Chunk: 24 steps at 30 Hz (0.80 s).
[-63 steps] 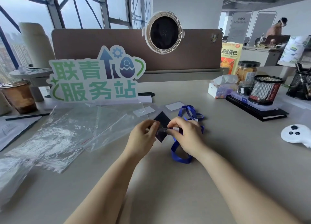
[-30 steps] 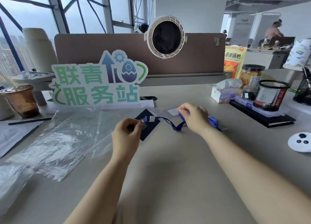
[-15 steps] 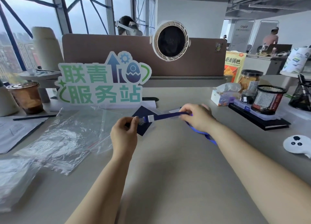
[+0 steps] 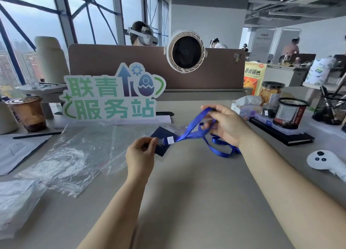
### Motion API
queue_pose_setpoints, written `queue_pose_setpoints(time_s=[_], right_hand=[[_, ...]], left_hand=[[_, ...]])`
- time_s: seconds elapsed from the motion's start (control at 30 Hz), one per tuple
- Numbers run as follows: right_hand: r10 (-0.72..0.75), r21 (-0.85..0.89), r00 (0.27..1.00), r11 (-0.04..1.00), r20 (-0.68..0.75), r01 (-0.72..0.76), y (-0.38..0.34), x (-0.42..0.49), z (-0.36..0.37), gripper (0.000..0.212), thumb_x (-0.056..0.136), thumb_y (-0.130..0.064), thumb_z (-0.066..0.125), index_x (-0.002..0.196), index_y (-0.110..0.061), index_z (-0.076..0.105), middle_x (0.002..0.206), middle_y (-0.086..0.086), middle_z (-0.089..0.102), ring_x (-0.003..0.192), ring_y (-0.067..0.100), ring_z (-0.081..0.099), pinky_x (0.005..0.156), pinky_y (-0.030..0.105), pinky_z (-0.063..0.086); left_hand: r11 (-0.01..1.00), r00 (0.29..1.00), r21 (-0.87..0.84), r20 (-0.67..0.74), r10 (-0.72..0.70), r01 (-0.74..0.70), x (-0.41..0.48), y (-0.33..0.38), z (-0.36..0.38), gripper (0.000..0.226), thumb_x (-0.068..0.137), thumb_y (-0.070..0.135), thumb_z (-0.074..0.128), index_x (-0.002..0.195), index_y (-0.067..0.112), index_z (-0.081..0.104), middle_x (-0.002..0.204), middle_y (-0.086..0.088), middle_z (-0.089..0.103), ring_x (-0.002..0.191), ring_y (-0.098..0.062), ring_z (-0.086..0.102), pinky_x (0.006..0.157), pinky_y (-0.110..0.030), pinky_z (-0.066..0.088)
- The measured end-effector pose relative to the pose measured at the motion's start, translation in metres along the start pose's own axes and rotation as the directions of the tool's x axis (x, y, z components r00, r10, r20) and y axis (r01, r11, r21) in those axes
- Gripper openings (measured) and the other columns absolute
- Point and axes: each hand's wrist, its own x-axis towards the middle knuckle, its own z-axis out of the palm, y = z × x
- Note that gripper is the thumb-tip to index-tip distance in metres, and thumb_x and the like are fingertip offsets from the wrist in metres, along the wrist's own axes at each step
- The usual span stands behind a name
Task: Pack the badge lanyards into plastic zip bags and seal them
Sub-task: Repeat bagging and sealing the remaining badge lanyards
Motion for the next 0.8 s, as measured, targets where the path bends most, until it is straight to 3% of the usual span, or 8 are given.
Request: queue_pose_setpoints(time_s=[0.1, 0.2, 0.27, 0.37, 0.43, 0.5, 0.63, 0.8], right_hand=[[0.116, -0.453, 0.993, 0.885, -0.012, -0.108, 0.026, -0.008, -0.005, 0.032, 0.09, 0.001, 0.04, 0.111, -0.015, 0.059, 0.083, 0.002, 0.059, 0.058, 0.01, 0.051, 0.068, 0.028, 0.049], [0.148, -0.791, 0.987, 0.611, 0.07, -0.036, 0.046, -0.017, -0.005, 0.06, 0.081, -0.009, 0.054, 0.136, -0.031, 0.04, 0.125, -0.006, 0.046, 0.114, 0.014, 0.049, 0.094, 0.031, 0.043], [0.108, -0.748, 0.985, 0.663, 0.136, 0.031, 0.053, -0.025, 0.006, 0.066, 0.078, -0.015, 0.059, 0.135, -0.04, 0.038, 0.134, -0.017, 0.04, 0.127, 0.005, 0.037, 0.1, 0.029, 0.039], [0.089, -0.528, 0.99, 0.849, 0.109, -0.018, 0.071, -0.031, 0.021, 0.066, 0.075, -0.042, 0.074, 0.131, -0.039, 0.04, 0.132, -0.018, 0.049, 0.119, 0.002, 0.049, 0.102, 0.032, 0.041], [0.14, -0.496, 0.984, 0.866, 0.106, -0.07, 0.08, -0.03, 0.023, 0.089, 0.063, -0.056, 0.074, 0.137, -0.036, 0.029, 0.129, -0.017, 0.05, 0.11, 0.002, 0.056, 0.098, 0.032, 0.044], [0.16, -0.542, 0.977, 0.838, 0.14, -0.06, 0.08, -0.031, 0.023, 0.094, 0.065, -0.051, 0.075, 0.141, -0.036, 0.022, 0.121, -0.015, 0.058, 0.106, 0.002, 0.058, 0.095, 0.027, 0.044], [0.151, -0.607, 0.976, 0.794, 0.157, -0.025, 0.074, -0.032, 0.017, 0.065, 0.081, -0.028, 0.072, 0.135, -0.033, 0.037, 0.102, -0.01, 0.065, 0.074, -0.007, 0.058, 0.075, 0.013, 0.04], [0.181, -0.486, 0.933, 0.874, 0.31, -0.007, 0.071, -0.035, 0.005, 0.015, 0.084, -0.021, 0.068, 0.097, -0.014, 0.07, 0.076, -0.007, 0.068, 0.075, 0.005, 0.061, 0.089, 0.026, 0.045]], left_hand=[[1.0, 0.999, 0.012, 0.035, 0.016, -0.016, -0.001, 0.0, 0.001, 0.012, 0.088, 0.019, 0.063, 0.079, 0.02, 0.07, 0.074, 0.004, 0.07, 0.07, -0.014, 0.063, 0.058, -0.022, 0.041], [1.0, 0.996, -0.001, 0.086, 0.024, -0.024, 0.0, 0.0, 0.001, 0.012, 0.089, 0.013, 0.06, 0.09, 0.023, 0.067, 0.083, 0.002, 0.07, 0.077, -0.017, 0.066, 0.06, -0.024, 0.045], [0.999, 0.991, -0.004, 0.122, 0.05, -0.05, 0.0, 0.0, 0.002, 0.018, 0.089, 0.01, 0.06, 0.098, 0.024, 0.064, 0.085, 0.001, 0.071, 0.078, -0.016, 0.067, 0.067, -0.029, 0.052], [0.997, 0.984, -0.021, 0.161, 0.079, -0.077, -0.002, 0.001, 0.004, 0.033, 0.088, 0.011, 0.062, 0.115, 0.03, 0.052, 0.083, 0.003, 0.07, 0.076, -0.016, 0.067, 0.072, -0.029, 0.054], [0.997, 0.985, -0.043, 0.156, 0.069, -0.063, -0.002, 0.002, 0.004, 0.041, 0.088, 0.013, 0.064, 0.12, 0.03, 0.045, 0.087, 0.003, 0.069, 0.079, -0.016, 0.067, 0.073, -0.029, 0.054], [0.998, 0.989, -0.035, 0.135, 0.051, -0.047, 0.0, 0.003, 0.003, 0.04, 0.086, 0.016, 0.067, 0.119, 0.026, 0.046, 0.089, 0.003, 0.068, 0.079, -0.013, 0.066, 0.074, -0.028, 0.054], [0.995, 0.993, -0.102, 0.116, 0.022, -0.011, 0.003, 0.008, 0.0, 0.015, 0.082, 0.016, 0.071, 0.095, 0.014, 0.062, 0.078, 0.001, 0.07, 0.073, -0.015, 0.068, 0.07, -0.031, 0.056], [0.959, 0.952, -0.28, 0.303, 0.051, 0.037, 0.006, 0.012, -0.008, 0.003, 0.086, 0.013, 0.064, 0.085, 0.012, 0.061, 0.073, -0.003, 0.067, 0.064, -0.015, 0.06, 0.063, -0.032, 0.051]])
